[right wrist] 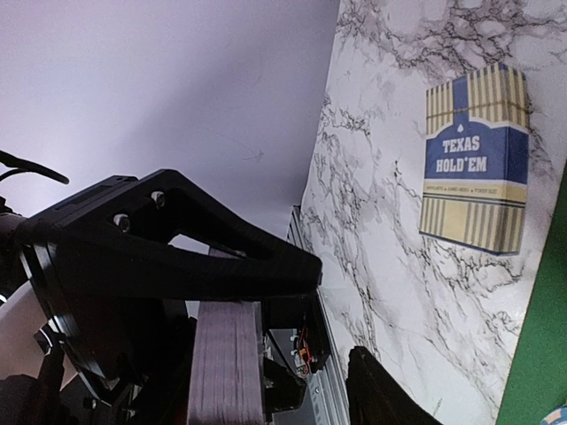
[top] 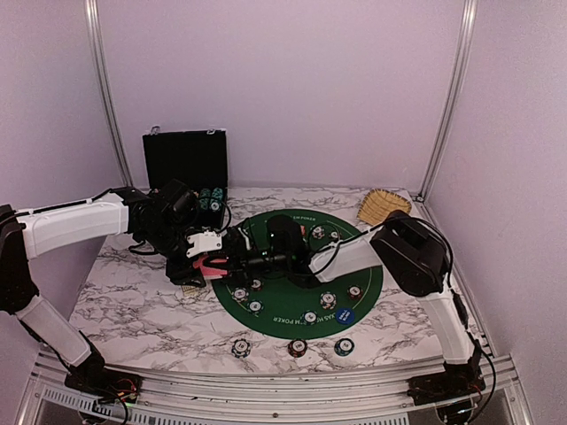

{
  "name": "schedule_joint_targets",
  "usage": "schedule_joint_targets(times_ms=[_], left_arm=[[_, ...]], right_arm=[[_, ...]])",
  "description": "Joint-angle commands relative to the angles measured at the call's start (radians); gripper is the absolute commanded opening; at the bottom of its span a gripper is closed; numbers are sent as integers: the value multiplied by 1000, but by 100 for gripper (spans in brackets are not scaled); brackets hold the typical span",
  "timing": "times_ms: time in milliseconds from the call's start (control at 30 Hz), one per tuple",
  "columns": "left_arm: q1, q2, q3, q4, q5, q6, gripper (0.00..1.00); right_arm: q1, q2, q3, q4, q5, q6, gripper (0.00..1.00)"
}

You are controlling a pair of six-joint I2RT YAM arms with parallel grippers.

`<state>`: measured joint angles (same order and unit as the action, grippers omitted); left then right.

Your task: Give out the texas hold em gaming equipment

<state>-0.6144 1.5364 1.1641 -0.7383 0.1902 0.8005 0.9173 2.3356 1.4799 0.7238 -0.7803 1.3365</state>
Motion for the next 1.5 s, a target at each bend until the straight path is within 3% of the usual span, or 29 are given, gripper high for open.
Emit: schedule_joint_targets(times_ms=[0, 600, 1467], left_arm=[[1, -29, 24, -1, 14, 7, 41], [1, -23, 20, -2, 8, 13, 41], [1, -18, 12, -2, -10, 20, 41]], right_arm=[[-9, -37, -28, -72, 5, -46, 51], [-18, -148, -93, -123, -7, -104, 51], [-34, -223, -146, -162, -10, -123, 13]])
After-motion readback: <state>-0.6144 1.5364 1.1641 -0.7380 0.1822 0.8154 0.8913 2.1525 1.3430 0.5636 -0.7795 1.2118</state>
